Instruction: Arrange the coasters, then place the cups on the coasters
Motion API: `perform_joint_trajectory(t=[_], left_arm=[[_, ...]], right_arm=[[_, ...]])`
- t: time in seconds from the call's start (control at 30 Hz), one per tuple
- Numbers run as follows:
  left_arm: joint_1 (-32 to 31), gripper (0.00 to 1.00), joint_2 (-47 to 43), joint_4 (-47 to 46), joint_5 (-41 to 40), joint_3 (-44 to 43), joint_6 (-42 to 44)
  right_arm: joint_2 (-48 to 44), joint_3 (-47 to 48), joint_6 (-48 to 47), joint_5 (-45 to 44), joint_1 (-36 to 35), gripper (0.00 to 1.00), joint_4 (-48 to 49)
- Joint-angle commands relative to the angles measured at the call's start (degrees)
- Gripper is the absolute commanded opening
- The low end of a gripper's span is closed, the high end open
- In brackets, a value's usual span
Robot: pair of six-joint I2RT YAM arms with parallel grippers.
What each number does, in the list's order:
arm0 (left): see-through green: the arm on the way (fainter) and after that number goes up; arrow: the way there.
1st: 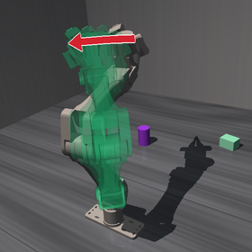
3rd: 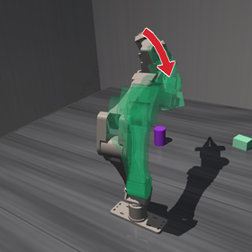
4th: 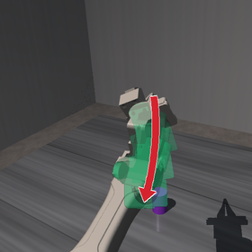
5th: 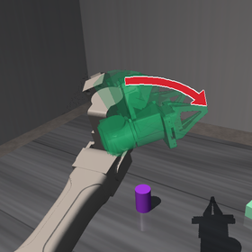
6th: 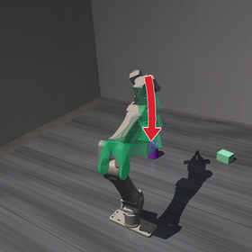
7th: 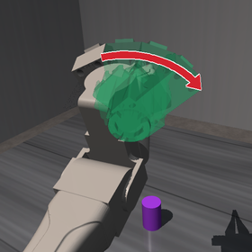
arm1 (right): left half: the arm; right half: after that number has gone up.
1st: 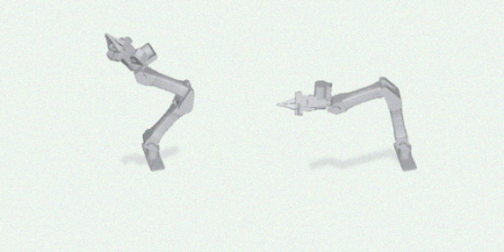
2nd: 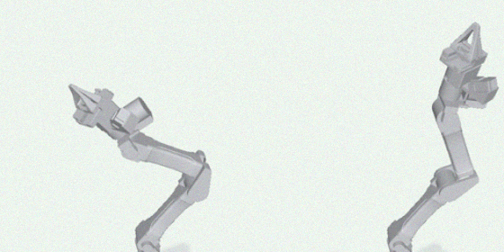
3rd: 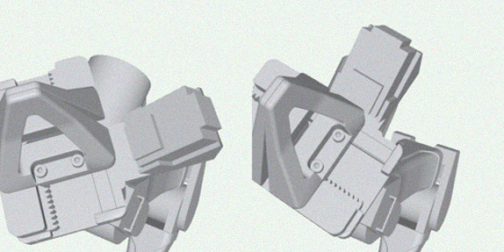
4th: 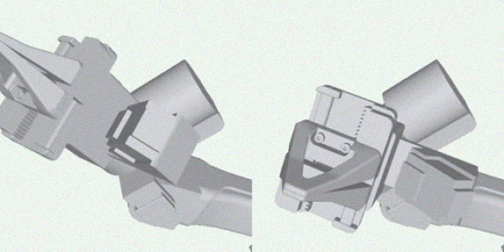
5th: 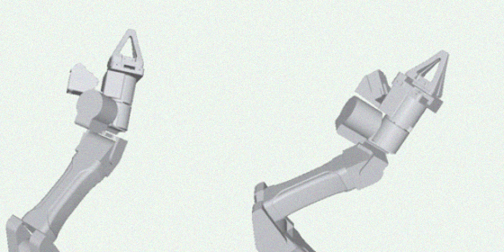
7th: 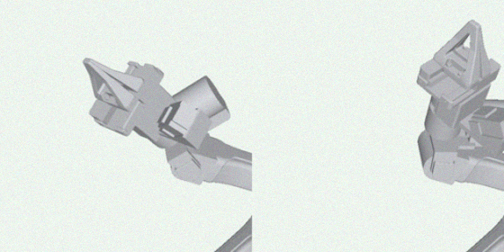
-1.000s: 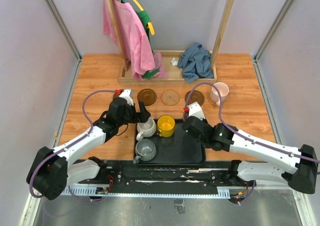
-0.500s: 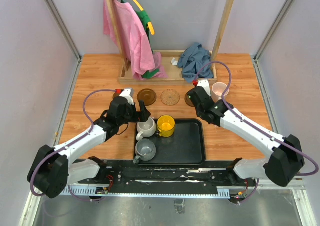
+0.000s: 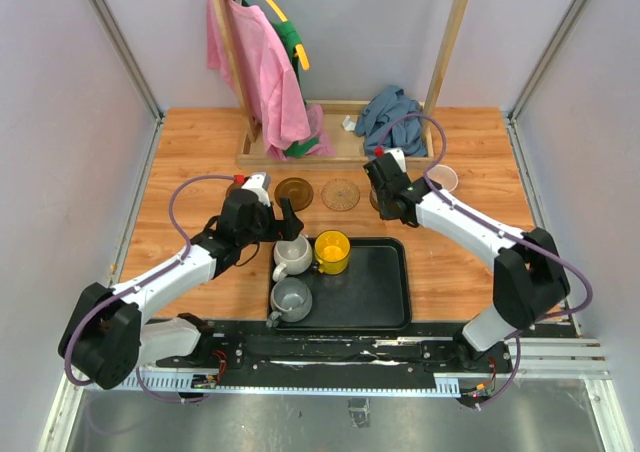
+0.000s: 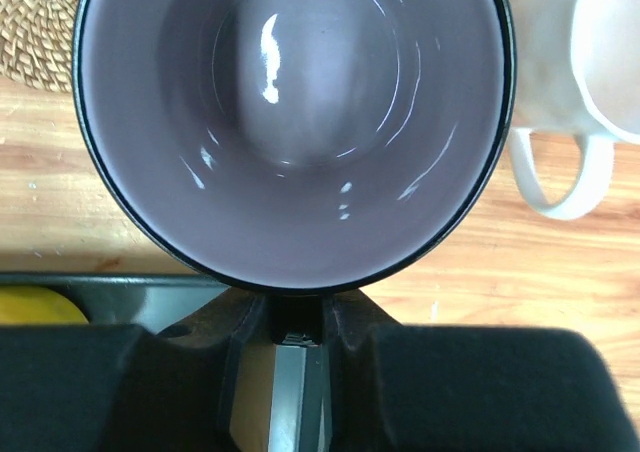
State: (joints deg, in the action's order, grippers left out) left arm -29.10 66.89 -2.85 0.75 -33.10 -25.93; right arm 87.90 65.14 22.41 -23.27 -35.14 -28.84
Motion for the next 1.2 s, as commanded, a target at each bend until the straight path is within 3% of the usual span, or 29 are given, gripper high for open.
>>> perform_joint_trajectory(t=[0.0,0.37,1.17], left_arm=[[-0.4,0.96,0.3,-0.2,0.2,-0.9,0.8],[-0.4,0.96,1.4,0.2,0.3,-1.5,1.2],[-0.4,0.96,3.2,0.5,0.2,-1.8,1.7]], right_arm=[[3.2,4.6,1.6,0.7,2.3,0.01,3.6],[8.5,6.1,2.5,7.2,7.1,0.01,5.2],[12.4,8.5,2.2,8.1,9.0,0.01,4.1]])
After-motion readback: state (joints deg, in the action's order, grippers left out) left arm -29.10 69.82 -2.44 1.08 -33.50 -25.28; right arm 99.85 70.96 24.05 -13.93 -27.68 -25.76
